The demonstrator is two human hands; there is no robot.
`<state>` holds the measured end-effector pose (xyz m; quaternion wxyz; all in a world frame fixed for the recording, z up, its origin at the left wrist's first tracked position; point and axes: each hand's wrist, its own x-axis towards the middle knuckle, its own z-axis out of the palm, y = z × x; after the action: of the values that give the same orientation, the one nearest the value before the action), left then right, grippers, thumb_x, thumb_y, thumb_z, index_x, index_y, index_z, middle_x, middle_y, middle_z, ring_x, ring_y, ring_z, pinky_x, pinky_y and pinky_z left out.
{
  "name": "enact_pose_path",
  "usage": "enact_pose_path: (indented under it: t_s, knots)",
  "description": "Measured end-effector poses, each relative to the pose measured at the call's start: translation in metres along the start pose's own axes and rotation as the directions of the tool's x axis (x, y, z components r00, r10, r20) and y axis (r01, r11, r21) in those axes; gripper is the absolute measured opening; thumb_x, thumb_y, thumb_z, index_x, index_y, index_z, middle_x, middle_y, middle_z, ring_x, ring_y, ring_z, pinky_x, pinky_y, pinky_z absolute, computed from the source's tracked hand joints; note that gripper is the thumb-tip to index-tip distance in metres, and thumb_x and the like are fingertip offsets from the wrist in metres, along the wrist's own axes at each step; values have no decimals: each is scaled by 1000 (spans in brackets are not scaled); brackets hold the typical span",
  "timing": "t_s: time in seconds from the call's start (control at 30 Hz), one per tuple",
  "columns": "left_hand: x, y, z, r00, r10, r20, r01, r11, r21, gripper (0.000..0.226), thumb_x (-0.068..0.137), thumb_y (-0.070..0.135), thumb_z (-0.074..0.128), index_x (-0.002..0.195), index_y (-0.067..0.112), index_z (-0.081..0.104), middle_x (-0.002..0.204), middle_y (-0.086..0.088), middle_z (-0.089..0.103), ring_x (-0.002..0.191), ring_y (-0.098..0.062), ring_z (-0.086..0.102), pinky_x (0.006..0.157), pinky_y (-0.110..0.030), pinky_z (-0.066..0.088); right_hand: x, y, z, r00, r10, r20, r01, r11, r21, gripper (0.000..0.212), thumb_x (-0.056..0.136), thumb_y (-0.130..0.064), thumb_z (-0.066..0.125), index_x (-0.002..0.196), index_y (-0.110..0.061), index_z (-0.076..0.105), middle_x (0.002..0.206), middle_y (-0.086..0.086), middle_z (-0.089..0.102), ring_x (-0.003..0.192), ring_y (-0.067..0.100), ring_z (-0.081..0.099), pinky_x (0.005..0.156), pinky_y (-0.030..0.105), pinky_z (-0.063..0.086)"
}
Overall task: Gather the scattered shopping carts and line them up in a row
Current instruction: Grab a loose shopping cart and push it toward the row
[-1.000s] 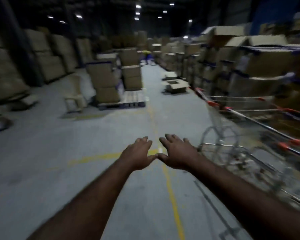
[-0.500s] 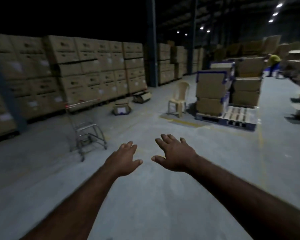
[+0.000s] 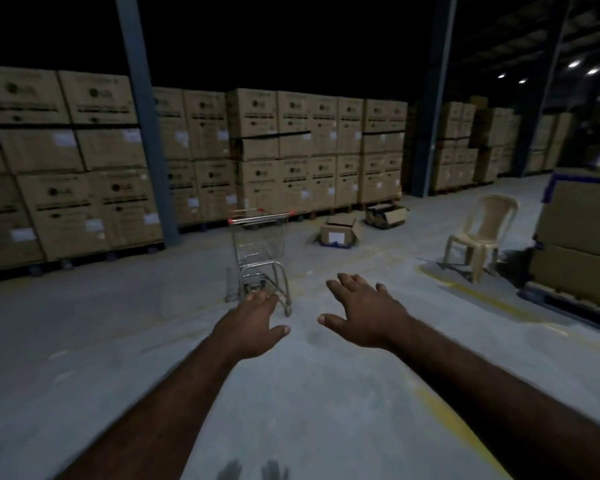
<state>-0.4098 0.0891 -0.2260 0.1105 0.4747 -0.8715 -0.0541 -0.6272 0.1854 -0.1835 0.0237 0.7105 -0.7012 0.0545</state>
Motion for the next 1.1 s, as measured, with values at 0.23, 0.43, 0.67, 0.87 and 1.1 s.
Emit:
enact_pose_path:
  t_s: [0.23, 0.43, 0.67, 0.87, 1.1]
  knots:
    - [124, -78, 20, 997, -67, -23, 67, 998, 4, 76, 96, 54, 55, 157, 21, 25, 167, -2, 17, 152, -20, 15, 119, -39, 26, 161, 13, 37, 996, -88, -14, 88, 996, -8, 82, 96, -69, 38, 160, -26, 11, 169, 4, 6, 155, 23, 7, 121, 56, 12]
    - [264, -153, 19, 998, -59, -2, 59, 998, -10, 75, 95, 53, 57, 156, 19, 28, 166, -4, 21, 151, -22, 18, 118, -39, 28, 317, 22, 52, 997, -79, 15, 79, 997, -4, 82, 96, -67, 40, 161, -24, 11, 169, 4, 7, 154, 24, 7, 121, 57, 12]
    - [412, -219, 17, 999, -41, 23, 41, 999, -4, 67, 95, 50, 59, 151, 20, 38, 162, -7, 28, 148, -24, 25, 116, -42, 33, 477, 38, 66, 994, -110, 22, 110, 994, 11, 81, 97, -65, 40, 161, -23, 11, 169, 6, 6, 154, 25, 7, 120, 57, 13]
    - [546, -276, 46, 997, -72, 39, 72, 997, -4, 81, 89, 63, 54, 154, 22, 32, 162, -4, 29, 148, -24, 26, 117, -42, 32, 619, 80, 98, 993, -109, 45, 108, 994, 19, 82, 97, -66, 39, 161, -24, 10, 169, 5, 5, 155, 24, 5, 121, 56, 11]
    - [714, -325, 59, 983, -166, 83, 163, 986, 36, 97, 80, 72, 45, 158, 18, 24, 165, -5, 22, 151, -22, 20, 120, -39, 26, 806, 147, 121, 987, -140, 76, 136, 989, 55, 82, 98, -65, 40, 161, -24, 9, 169, 5, 5, 155, 25, 5, 121, 56, 10]
